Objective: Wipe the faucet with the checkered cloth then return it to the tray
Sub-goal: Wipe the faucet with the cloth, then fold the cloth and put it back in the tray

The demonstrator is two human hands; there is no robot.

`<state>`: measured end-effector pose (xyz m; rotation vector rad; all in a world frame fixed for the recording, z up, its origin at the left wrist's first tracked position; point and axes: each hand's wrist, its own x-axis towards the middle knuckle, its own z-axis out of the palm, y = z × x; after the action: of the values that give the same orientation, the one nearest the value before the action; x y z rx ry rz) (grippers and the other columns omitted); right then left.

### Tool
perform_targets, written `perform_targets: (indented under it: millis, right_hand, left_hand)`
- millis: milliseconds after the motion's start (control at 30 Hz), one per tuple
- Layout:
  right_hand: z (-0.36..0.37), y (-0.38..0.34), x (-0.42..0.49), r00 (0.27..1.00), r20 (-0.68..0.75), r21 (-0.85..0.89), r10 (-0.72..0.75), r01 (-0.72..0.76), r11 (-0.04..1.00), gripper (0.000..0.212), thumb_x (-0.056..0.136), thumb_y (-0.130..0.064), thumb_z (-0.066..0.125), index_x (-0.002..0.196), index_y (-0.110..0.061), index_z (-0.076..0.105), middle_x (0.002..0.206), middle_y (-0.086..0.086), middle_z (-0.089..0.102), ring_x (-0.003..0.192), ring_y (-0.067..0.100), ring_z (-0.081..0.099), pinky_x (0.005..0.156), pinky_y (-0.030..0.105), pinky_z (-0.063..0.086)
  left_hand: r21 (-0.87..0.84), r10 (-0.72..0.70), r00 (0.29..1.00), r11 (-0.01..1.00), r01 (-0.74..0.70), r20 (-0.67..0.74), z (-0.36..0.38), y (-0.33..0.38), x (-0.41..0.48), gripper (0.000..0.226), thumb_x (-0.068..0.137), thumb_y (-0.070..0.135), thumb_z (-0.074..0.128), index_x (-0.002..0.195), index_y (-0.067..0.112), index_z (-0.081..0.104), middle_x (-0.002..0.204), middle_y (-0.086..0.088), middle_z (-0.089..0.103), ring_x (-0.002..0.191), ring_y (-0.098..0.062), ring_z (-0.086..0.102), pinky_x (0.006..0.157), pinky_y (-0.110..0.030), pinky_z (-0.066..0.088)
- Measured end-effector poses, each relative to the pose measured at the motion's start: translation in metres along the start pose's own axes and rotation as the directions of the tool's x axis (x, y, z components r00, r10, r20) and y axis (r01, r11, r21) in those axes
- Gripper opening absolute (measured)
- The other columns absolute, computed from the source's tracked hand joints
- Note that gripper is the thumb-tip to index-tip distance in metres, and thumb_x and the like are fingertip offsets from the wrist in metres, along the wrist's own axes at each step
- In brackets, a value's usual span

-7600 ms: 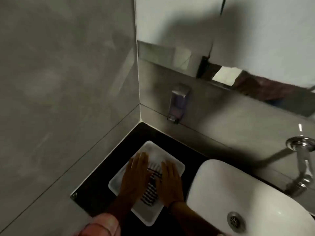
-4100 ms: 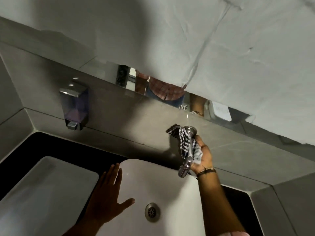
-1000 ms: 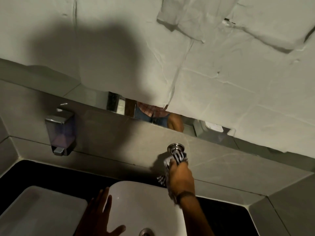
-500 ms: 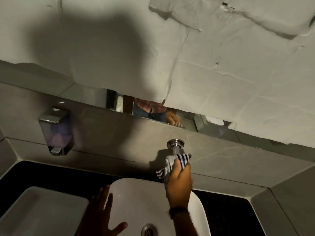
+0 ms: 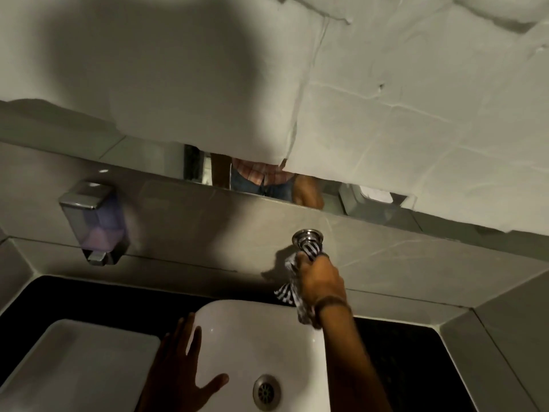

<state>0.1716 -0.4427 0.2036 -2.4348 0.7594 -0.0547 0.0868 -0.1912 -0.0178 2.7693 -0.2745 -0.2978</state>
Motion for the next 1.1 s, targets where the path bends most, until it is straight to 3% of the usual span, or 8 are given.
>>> perform_targets:
  millis: [133, 333, 467, 567, 700, 833, 967, 1100]
  right_hand:
    - [-0.01, -0.028, 0.018, 0.989, 0.123, -0.011, 0.083, -0.082, 0.997, 0.058, 0.1, -0.057, 0.042, 0.129, -0.012, 0.062, 0.131, 0.017, 0.066, 0.115, 0.036, 0.063, 0.098, 0.039, 0.046]
    - [0.047, 0.04, -0.05, 0.93, -0.367, 0.488, -0.011, 0.203, 0.849, 0.036, 0.095, -0.059, 0.04, 0.114, -0.033, 0.055, 0.094, -0.01, 0.07, 0.096, 0.021, 0.07, 0.07, 0.023, 0.05]
    - [0.097, 0.082, -0.073, 0.961, -0.271, 0.612, 0.043, 0.138, 0.779, 0.031, 0.097, -0.017, 0.056, 0.12, -0.036, 0.048, 0.094, -0.019, 0.065, 0.101, 0.025, 0.07, 0.076, 0.012, 0.044]
    - [0.102, 0.094, -0.069, 0.954, -0.298, 0.532, -0.041, 0.201, 0.823, 0.048, 0.098, -0.002, 0.056, 0.12, -0.044, 0.052, 0.091, -0.028, 0.069, 0.091, -0.009, 0.064, 0.071, -0.007, 0.038]
    - [0.095, 0.102, -0.084, 0.983, -0.155, 0.743, 0.099, 0.05, 0.667, 0.036, 0.107, -0.025, 0.046, 0.14, -0.013, 0.053, 0.139, 0.005, 0.064, 0.128, 0.011, 0.053, 0.096, -0.007, 0.032]
    - [0.082, 0.12, -0.127, 0.849, 0.495, 0.84, 0.182, -0.522, 0.151, 0.083, 0.086, -0.073, 0.04, 0.125, -0.006, 0.069, 0.129, 0.025, 0.068, 0.112, 0.038, 0.067, 0.103, 0.048, 0.051]
    - [0.074, 0.137, -0.159, 0.541, 0.841, 0.536, -0.004, -0.834, -0.13, 0.095, 0.084, -0.083, 0.033, 0.143, -0.012, 0.052, 0.145, 0.03, 0.052, 0.131, 0.047, 0.052, 0.112, 0.058, 0.039]
    - [0.088, 0.131, -0.185, 0.544, 0.839, 0.543, 0.026, -0.832, -0.117, 0.071, 0.098, -0.057, 0.042, 0.154, -0.013, 0.038, 0.136, 0.023, 0.057, 0.107, 0.04, 0.068, 0.086, 0.048, 0.058]
  left_hand:
    - [0.017, -0.005, 1.0, 1.0, 0.005, 0.004, 0.005, 0.0, 0.001, 0.122, 0.068, 0.099, 0.042, 0.144, 0.004, 0.054, 0.165, -0.017, 0.028, 0.147, -0.038, 0.033, 0.118, -0.041, 0.006]
    - [0.003, 0.007, 0.999, 1.0, -0.007, 0.047, 0.004, -0.003, 0.006, 0.12, 0.069, 0.099, 0.042, 0.139, 0.003, 0.058, 0.158, -0.02, 0.04, 0.141, -0.039, 0.035, 0.121, -0.037, -0.009]
    - [-0.009, 0.009, 0.999, 1.0, -0.008, 0.041, 0.008, -0.004, 0.008, 0.117, 0.072, 0.097, 0.04, 0.133, 0.0, 0.063, 0.153, -0.023, 0.046, 0.137, -0.04, 0.036, 0.115, -0.046, 0.014]
    - [-0.006, 0.02, 1.0, 1.0, -0.02, 0.016, 0.008, -0.005, 0.008, 0.118, 0.073, 0.097, 0.036, 0.135, 0.001, 0.061, 0.154, -0.022, 0.045, 0.137, -0.041, 0.041, 0.114, -0.047, 0.014]
    - [0.012, 0.063, 0.99, 0.998, -0.062, -0.127, -0.002, 0.002, -0.007, 0.106, 0.08, 0.089, 0.042, 0.15, 0.009, 0.045, 0.163, -0.018, 0.033, 0.148, -0.038, 0.029, 0.122, -0.04, -0.012]
    - [-0.131, 0.01, 0.977, 0.991, -0.039, -0.214, -0.018, 0.02, -0.031, 0.072, 0.091, 0.081, 0.027, 0.132, 0.032, 0.064, 0.143, 0.001, 0.062, 0.136, -0.025, 0.052, 0.117, -0.048, 0.025]
    - [-0.696, -0.181, 0.939, 0.633, 0.339, 0.292, -0.067, 0.053, -0.054, 0.087, 0.063, 0.102, 0.023, 0.085, 0.038, 0.078, 0.088, 0.009, 0.08, 0.084, -0.017, 0.073, 0.078, -0.034, 0.052]
    - [-0.743, -0.142, 0.904, 0.526, 0.414, 0.403, -0.083, 0.051, -0.086, 0.061, 0.059, 0.083, 0.068, 0.09, 0.031, 0.078, 0.088, 0.004, 0.08, 0.078, -0.017, 0.077, 0.069, -0.039, 0.065]
